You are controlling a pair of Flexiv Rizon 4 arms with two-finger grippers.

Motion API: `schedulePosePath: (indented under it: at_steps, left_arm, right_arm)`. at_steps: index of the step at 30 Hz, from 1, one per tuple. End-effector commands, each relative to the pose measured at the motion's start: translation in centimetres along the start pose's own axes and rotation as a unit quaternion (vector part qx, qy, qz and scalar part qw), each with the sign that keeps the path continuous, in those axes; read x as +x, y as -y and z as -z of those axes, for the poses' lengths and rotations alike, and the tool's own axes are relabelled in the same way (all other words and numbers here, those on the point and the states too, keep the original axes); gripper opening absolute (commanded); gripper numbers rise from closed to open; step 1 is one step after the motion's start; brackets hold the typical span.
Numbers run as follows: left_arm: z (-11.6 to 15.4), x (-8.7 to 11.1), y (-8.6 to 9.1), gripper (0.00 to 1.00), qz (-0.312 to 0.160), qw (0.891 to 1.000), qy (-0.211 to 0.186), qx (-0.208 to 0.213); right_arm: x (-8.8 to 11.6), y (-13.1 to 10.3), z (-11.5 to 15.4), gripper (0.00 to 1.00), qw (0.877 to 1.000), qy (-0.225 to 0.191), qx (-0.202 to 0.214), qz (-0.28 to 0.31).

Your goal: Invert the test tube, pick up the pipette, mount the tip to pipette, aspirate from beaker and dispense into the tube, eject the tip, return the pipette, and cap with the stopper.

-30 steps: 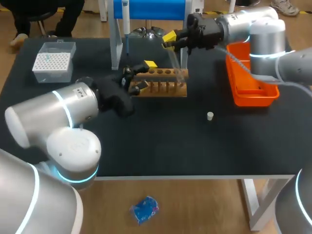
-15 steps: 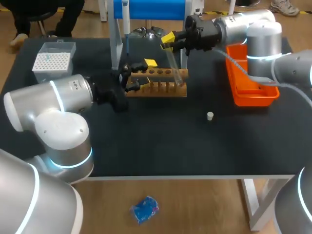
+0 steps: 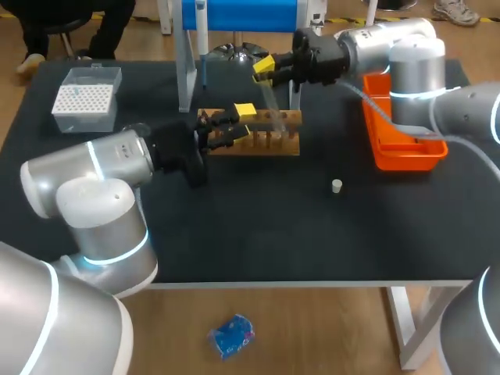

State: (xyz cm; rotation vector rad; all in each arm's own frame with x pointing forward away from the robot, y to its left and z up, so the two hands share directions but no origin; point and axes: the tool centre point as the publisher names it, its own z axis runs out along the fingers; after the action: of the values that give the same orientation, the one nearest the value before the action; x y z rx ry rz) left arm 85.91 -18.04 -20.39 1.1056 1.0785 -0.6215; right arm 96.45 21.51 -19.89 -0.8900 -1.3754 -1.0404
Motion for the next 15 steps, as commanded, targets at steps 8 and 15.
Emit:
schedulePosePath:
  at_steps: [8,15]
  left_arm:
    - [-1.3,0.6,-1.3,1.0,0.023,0.997,0.038,0.056]
    - [-0.9,0.1,-1.9,1.0,0.032,0.997,-0.006,0.065]
  right_arm:
    - [-0.3,-0.9,0.0,0.0,1.0,0.011,0.008,0.014]
    - [-0.2,-0.8,0.4,0.0,1.0,0.019,0.001,0.024]
